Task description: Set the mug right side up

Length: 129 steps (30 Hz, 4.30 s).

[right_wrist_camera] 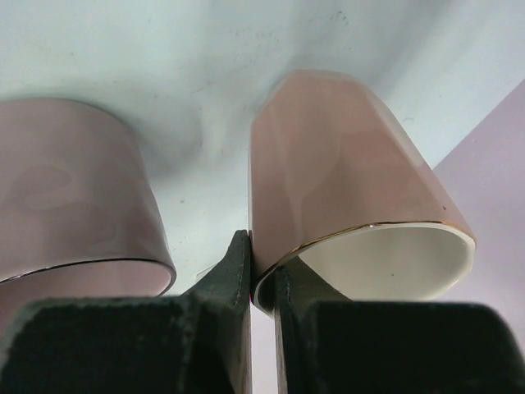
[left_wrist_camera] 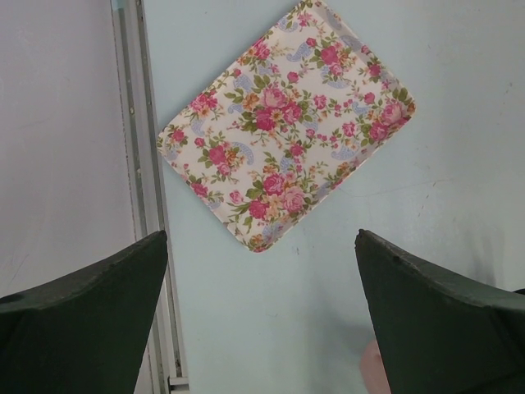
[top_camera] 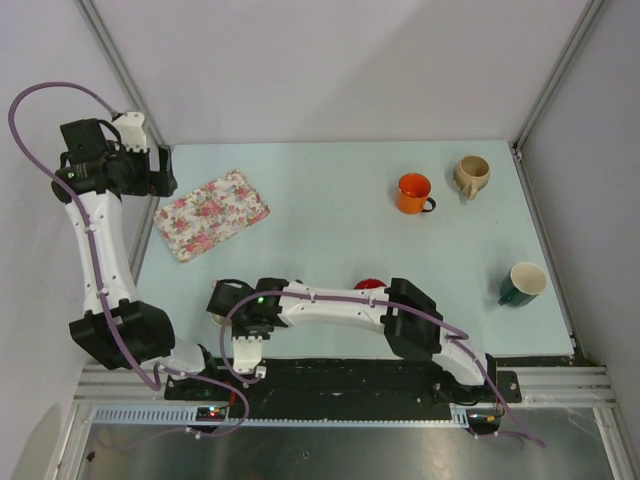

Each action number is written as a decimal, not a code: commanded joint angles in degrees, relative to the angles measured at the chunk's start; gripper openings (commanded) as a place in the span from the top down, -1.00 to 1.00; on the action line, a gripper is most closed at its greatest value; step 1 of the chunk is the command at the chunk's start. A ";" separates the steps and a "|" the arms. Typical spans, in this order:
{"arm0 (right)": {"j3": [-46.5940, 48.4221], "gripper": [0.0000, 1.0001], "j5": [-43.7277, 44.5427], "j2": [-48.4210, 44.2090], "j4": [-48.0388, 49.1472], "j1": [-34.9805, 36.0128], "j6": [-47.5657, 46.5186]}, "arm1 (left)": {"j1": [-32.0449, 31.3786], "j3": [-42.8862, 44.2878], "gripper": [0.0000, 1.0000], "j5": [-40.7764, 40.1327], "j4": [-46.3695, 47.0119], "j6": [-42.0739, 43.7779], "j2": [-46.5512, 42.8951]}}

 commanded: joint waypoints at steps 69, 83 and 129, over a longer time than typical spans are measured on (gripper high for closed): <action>-24.04 -0.99 8.32 -33.83 39.69 -11.28 62.66 | -12.13 4.36 -0.99 -4.39 0.77 -2.09 2.60; -56.79 -0.99 7.30 -76.34 27.14 -61.79 120.07 | -23.17 -34.84 -0.99 -9.52 21.75 -6.19 -33.22; -86.30 -0.99 38.19 -108.83 22.18 -52.71 136.32 | -22.41 -77.54 -0.99 -20.59 53.79 -23.65 -66.02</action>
